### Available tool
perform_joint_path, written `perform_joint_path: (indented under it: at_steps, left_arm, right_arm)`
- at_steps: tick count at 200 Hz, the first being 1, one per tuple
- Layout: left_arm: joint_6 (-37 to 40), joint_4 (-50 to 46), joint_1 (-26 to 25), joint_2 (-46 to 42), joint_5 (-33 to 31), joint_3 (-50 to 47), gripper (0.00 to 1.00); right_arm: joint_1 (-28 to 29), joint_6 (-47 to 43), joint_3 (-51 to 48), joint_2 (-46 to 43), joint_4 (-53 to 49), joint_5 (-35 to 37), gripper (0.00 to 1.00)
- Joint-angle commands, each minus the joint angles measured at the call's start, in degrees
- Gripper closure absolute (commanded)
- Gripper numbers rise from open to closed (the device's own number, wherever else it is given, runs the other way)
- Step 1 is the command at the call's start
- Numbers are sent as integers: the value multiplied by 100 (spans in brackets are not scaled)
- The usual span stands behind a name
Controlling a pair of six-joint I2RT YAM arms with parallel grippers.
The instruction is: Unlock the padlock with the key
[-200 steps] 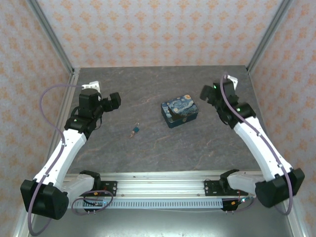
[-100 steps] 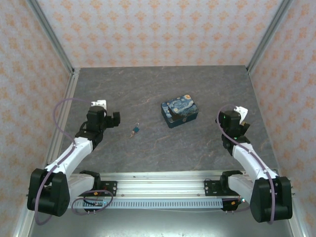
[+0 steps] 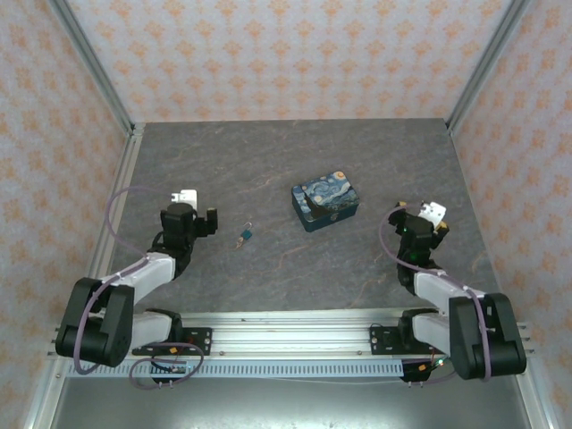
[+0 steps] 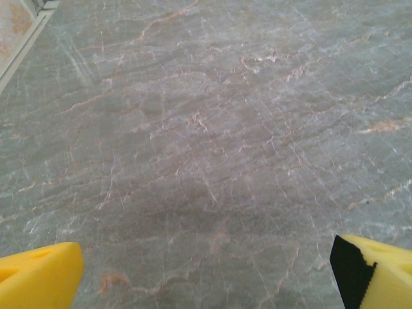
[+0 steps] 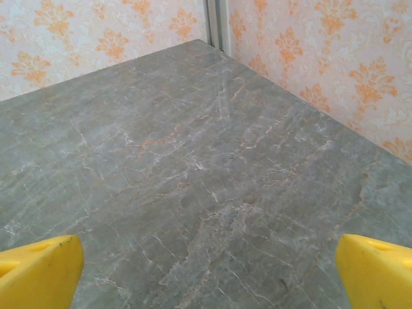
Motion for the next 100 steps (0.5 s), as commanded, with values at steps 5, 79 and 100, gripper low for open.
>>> perform_joint_path:
  at_steps: [5,79,100]
  left_arm:
    - [207,839,24,376,-4,242,0]
    - [275,990,246,1261,144,722,0]
    - [85,1450,352,1308,49,471,0]
  right_arm:
    - [-30,-214,178,609,947,-124,0]
    - [-139,-256,856,1948,881,-367,0]
    - [-144,-280,1041,2037,693,-400,0]
